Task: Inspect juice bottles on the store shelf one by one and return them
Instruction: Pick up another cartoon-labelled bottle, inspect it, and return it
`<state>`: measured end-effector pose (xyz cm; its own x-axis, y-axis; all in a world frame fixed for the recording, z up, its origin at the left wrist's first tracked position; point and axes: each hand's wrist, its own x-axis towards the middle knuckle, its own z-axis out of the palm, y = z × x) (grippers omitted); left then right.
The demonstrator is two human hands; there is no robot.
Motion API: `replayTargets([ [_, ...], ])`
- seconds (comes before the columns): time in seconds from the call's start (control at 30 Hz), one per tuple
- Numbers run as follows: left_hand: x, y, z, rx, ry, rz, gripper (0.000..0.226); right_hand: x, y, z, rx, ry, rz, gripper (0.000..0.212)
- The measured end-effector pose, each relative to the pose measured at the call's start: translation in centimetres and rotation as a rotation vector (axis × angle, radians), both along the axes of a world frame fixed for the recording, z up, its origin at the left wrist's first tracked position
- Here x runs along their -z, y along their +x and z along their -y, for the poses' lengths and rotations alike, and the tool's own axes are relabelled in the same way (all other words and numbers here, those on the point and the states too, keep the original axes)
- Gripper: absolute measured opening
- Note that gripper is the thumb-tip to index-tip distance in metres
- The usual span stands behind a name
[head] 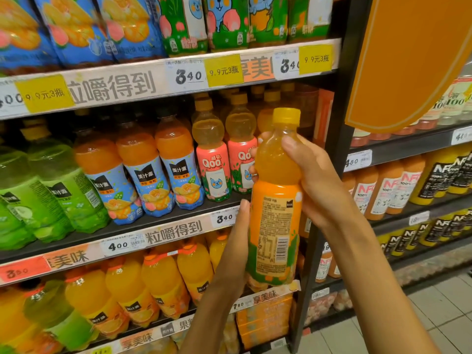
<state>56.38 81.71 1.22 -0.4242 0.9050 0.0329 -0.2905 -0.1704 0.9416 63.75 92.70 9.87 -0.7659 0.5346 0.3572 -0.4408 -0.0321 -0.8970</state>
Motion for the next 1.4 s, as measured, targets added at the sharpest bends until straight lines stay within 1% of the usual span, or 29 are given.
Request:
replayTargets([
  [0.07, -0.2, -0.3, 0.1, -0.094, 0.019, -0.077, 0.051, 0.1, -0.1, 0.3, 0.171, 0.094, 0.051, 0.057],
  [0.1, -0.4, -0.2, 0.2, -0.110, 0.023, -0.127, 0.048, 0.1, -0.1, 0.4, 0.222, 0.124, 0.055, 0.056],
  [0.13, -0.4, -0.2, 0.1, -0.127, 0.022, -0.167, 0.050, 0.1, -0.2, 0.5, 0.243, 0.138, 0.065, 0.056],
  [0.17, -0.4, 0.0, 0.0, -0.144, 0.021, -0.176, 0.057, 0.0, -0.3, 0.5, 0.244, 0.151, 0.096, 0.061],
  [0.23, -0.4, 0.3, -0.3, -0.169, 0.003, -0.098, 0.074, -0.1, -0.4, 0.4, 0.210, 0.170, 0.167, 0.076],
  [0.27, -0.5, 0.3, -0.3, -0.158, -0.002, -0.028, 0.081, -0.1, -0.4, 0.2, 0.177, 0.167, 0.165, 0.077],
  [0.3, -0.6, 0.2, -0.2, -0.118, 0.010, 0.048, 0.084, -0.2, -0.4, 0.1, 0.136, 0.143, 0.135, 0.070],
  [0.37, -0.8, -0.1, 0.1, 0.016, 0.037, 0.167, 0.082, -0.2, -0.6, -0.2, 0.032, 0.028, 0.071, 0.051],
  [0.43, -0.6, -0.1, 0.3, 0.146, 0.049, 0.198, 0.074, 0.0, -0.8, -0.2, -0.079, -0.110, 0.020, 0.041],
  [0.5, -0.1, -0.1, 0.3, 0.175, 0.035, 0.166, 0.068, 0.1, -1.0, -0.2, -0.103, -0.161, -0.024, 0.036],
  [0.53, 0.1, -0.2, 0.3, 0.131, 0.012, 0.118, 0.064, 0.1, -1.1, -0.1, -0.072, -0.146, -0.028, 0.035],
  [0.6, -0.2, -0.6, 0.3, -0.067, -0.068, -0.002, 0.059, 0.1, -1.0, -0.1, 0.056, -0.060, 0.009, 0.038],
  [0.63, -0.4, -0.8, 0.3, -0.160, -0.089, -0.052, 0.065, 0.1, -1.0, -0.2, 0.132, -0.006, 0.034, 0.040],
  [0.7, -0.8, -0.7, 0.2, -0.221, -0.106, -0.133, 0.079, 0.2, -1.2, -0.3, 0.227, 0.030, 0.070, 0.043],
  [0.73, -1.0, -0.5, 0.1, -0.231, -0.106, -0.177, 0.078, 0.3, -1.4, -0.4, 0.238, 0.014, 0.092, 0.048],
  [0.8, -1.2, 0.2, 0.0, -0.253, -0.091, -0.209, 0.067, 0.5, -1.6, -0.5, 0.217, -0.023, 0.154, 0.070],
  [0.83, -1.3, 0.5, 0.0, -0.277, -0.094, -0.178, 0.067, 0.6, -1.6, -0.5, 0.199, -0.027, 0.179, 0.080],
  [0.87, -1.4, 0.6, 0.1, -0.293, -0.100, -0.117, 0.072, 0.7, -1.5, -0.6, 0.177, -0.016, 0.187, 0.083],
  [0.93, -1.6, 0.8, 0.4, -0.270, -0.115, 0.051, 0.088, 0.9, -1.4, -0.6, 0.118, -0.025, 0.149, 0.071],
  [0.97, -1.7, 0.9, 0.6, -0.235, -0.126, 0.103, 0.089, 1.0, -1.4, -0.7, 0.080, -0.072, 0.120, 0.065],
  [1.07, -2.3, 1.0, 1.1, -0.074, -0.144, 0.202, 0.081, 0.9, -1.7, -0.6, -0.003, -0.209, 0.076, 0.054],
  [1.13, -2.5, 1.0, 1.6, 0.038, -0.125, 0.242, 0.075, 0.9, -1.8, -1.0, -0.001, -0.254, 0.106, 0.041],
  [1.17, -2.6, 0.9, 1.9, 0.074, -0.118, 0.254, 0.071, 1.0, -1.8, -1.2, -0.009, -0.295, 0.125, 0.037],
  [1.27, -3.3, 0.6, 2.5, 0.140, -0.054, 0.284, 0.068, 1.4, -1.6, -1.8, -0.079, -0.465, 0.143, 0.046],
  [1.33, -3.7, 0.7, 3.0, 0.175, -0.008, 0.319, 0.064, 1.7, -1.6, -1.8, -0.136, -0.529, 0.139, 0.051],
  [1.4, -4.3, 1.3, 3.5, 0.184, -0.012, 0.292, 0.059, 2.3, -1.7, -1.8, -0.182, -0.566, 0.155, 0.053],
])
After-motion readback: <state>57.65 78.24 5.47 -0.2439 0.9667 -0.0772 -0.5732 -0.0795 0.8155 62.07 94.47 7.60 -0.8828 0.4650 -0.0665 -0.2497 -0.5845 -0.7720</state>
